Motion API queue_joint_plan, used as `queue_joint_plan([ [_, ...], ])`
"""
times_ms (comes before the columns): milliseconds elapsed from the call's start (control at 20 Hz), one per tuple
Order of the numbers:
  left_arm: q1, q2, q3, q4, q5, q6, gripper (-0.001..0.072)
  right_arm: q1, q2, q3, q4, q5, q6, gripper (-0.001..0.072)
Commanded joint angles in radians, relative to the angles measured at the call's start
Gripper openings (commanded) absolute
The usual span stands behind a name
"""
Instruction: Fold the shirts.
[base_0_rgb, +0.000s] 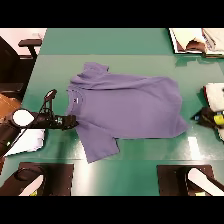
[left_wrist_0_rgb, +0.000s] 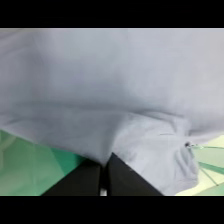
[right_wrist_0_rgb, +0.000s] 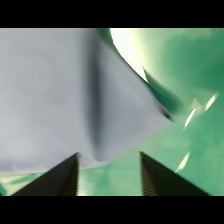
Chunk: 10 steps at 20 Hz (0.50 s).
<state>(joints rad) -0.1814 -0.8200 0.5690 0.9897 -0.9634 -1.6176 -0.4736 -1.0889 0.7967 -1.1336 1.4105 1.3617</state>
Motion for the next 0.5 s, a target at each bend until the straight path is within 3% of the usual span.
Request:
queue_joint_plan([
  [0,0.0,0.0,0.014,0.004,0.006,0.002,0.0025,-0.158,0.002,-0.169,0.069,-0.085,-0.002,0.0374],
  [150,0.0,0.0,0.014,0.001,0.009,0.002,0.0025,-0.145,0.001,-0.224,0.108,-0.196,-0.002,0.0372],
  [250,0.0,0.0,0.014,-0.001,0.025,0.002,0.0024,-0.09,-0.026,-0.216,0.139,-0.238,-0.002,0.0302],
  [450,0.0,0.0,0.014,-0.002,0.031,0.002,0.0025,0.034,-0.147,-0.146,0.145,-0.26,-0.001,0.0302],
])
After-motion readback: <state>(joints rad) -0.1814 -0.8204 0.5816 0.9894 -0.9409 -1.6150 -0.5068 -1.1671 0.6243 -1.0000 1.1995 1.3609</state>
